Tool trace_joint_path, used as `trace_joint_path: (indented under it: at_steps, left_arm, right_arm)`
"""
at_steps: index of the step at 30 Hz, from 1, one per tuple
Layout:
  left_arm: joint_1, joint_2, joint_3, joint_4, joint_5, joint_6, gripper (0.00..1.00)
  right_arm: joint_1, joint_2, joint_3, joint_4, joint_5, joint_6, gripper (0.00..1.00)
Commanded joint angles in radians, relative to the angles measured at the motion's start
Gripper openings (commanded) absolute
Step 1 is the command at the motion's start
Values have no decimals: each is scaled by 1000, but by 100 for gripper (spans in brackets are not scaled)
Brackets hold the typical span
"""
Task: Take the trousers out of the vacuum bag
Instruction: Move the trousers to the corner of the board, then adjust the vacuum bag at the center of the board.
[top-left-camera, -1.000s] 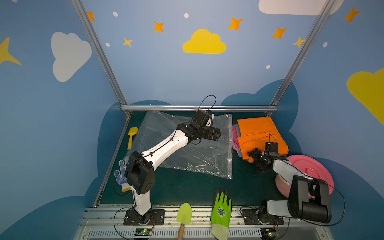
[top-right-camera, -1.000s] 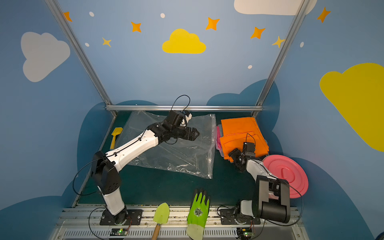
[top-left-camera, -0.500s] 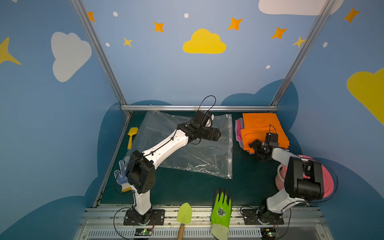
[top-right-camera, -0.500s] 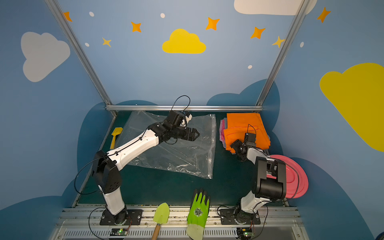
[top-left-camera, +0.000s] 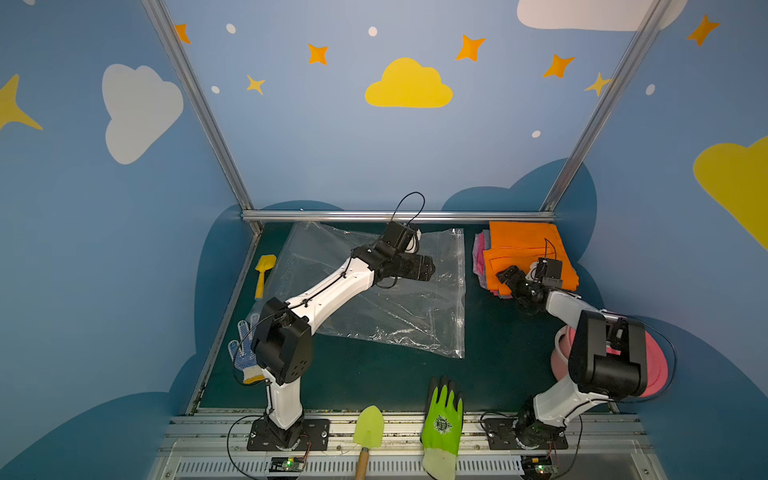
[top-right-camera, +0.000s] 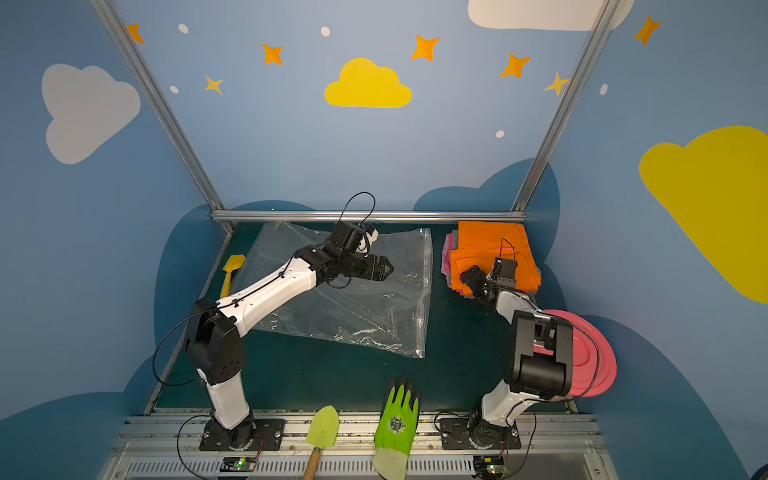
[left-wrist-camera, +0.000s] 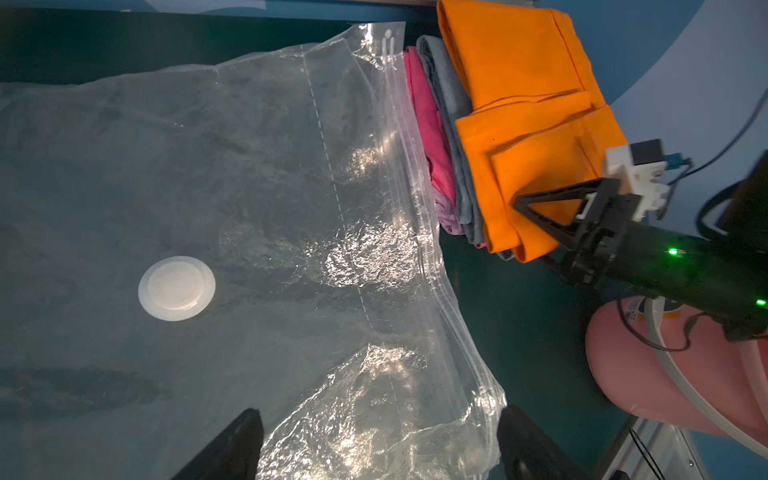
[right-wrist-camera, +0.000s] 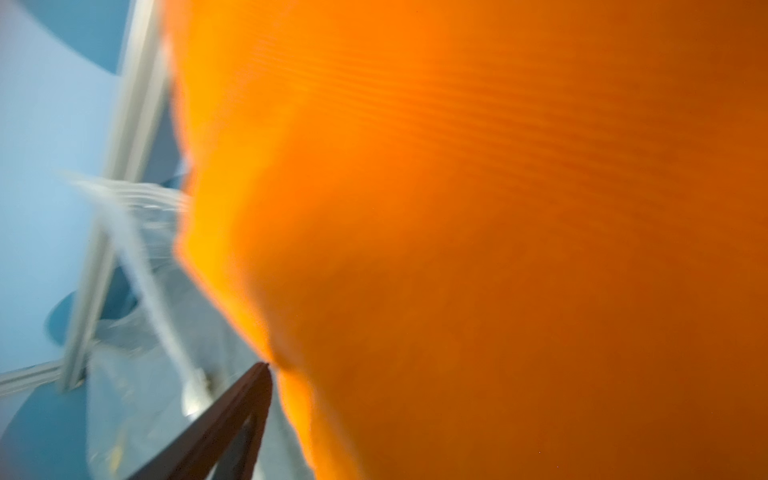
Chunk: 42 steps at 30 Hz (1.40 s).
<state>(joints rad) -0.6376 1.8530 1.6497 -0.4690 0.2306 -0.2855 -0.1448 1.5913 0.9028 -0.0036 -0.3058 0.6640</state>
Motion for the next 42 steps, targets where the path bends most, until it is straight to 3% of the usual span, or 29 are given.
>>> trace_joint_path:
  at_steps: [1,6,13,22,29,42]
  left_arm:
    - [25,-37,-20,13,-11,-10,89]
    - [67,-69,-62,37,-74,-29,89]
    - [136,-119,-170,58,-184,-89,89]
    - [217,-180,-415,172,-267,-231,89]
    - [256,-180,-531,191,-288,-263,88]
    - [276,-136,-630,195,-238,-289,88]
  right_arm:
    - [39,-123,21,95,-99,-72,90]
    - [141,-239,55,30,-111,-132,90]
    - [322,-243,163,-53,-127,-166,90]
    - [487,-25,153,32,-190,-106,90]
    - [518,117,78,114,-226,-76,89]
    - [461,247,72,73,-104,-183,89]
